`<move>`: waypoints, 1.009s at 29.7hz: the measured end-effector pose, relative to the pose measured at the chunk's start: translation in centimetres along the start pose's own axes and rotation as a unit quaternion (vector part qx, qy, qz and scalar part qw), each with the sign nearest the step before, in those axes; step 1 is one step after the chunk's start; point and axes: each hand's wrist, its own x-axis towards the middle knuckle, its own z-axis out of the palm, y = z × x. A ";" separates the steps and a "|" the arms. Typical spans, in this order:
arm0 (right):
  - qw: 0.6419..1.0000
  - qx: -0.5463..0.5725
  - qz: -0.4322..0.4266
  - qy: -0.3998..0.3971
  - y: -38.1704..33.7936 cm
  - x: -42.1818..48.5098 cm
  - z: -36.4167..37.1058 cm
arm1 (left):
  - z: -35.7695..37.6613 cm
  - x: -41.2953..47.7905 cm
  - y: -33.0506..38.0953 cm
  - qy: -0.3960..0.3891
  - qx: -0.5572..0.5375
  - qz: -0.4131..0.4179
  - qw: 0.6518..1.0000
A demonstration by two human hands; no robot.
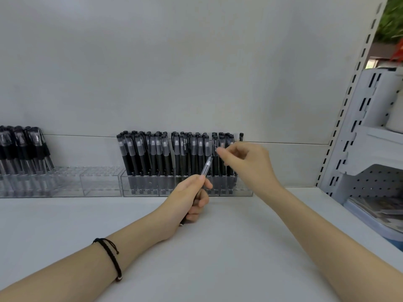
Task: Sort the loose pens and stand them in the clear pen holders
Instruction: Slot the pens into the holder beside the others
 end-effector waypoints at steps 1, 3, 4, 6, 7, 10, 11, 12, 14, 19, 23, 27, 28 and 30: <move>0.999 0.008 0.004 -0.037 -0.3 -0.4 0.4 | 0.1 -0.1 0.0 0.000 0.003 0.009 1.000; 0.996 0.009 0.013 -0.090 -0.5 -0.8 1.0 | 0.3 -0.2 0.0 0.002 0.020 0.028 0.999; 0.994 0.005 0.020 -0.107 -0.3 -0.8 1.1 | 0.4 -0.2 0.0 0.005 0.041 0.043 0.998; 0.989 0.021 0.046 -0.135 -0.3 -0.9 1.3 | 0.4 -0.3 -0.2 0.017 0.119 0.095 0.988; 0.986 0.052 0.062 -0.142 -0.3 -0.8 1.2 | 0.3 -0.3 -0.3 0.024 0.171 0.123 0.977; 0.978 0.149 0.093 -0.110 -0.5 -0.1 0.6 | -0.3 -0.5 -0.5 0.040 0.335 0.173 0.926; 0.979 0.162 0.097 -0.082 -0.5 0.2 0.3 | -0.4 -0.5 -0.5 0.044 0.394 0.176 0.901; 0.981 0.167 0.090 -0.049 -0.4 0.5 0.0 | -0.4 -0.6 -0.5 0.047 0.450 0.178 0.874; 0.986 0.156 0.059 0.018 -0.3 0.9 -0.9 | -0.2 -0.8 -0.4 0.046 0.558 0.192 0.806; 0.973 0.161 0.019 0.166 0.1 2.0 -2.9 | -0.4 -0.5 -0.8 0.040 0.708 0.216 0.671; 0.975 0.083 -0.031 0.205 0.8 2.2 -3.7 | -0.7 -0.1 -1.6 0.078 0.720 0.289 0.626; 0.982 0.012 -0.056 0.180 1.9 2.3 -3.2 | -0.7 0.0 -1.6 0.096 0.734 0.310 0.596; 0.983 -0.006 -0.055 0.173 2.2 2.4 -3.2 | -0.6 -0.1 -1.5 0.097 0.738 0.311 0.591; 0.987 -0.034 -0.042 0.153 2.6 2.4 -3.0 | -0.5 -0.1 -1.2 0.102 0.745 0.310 0.582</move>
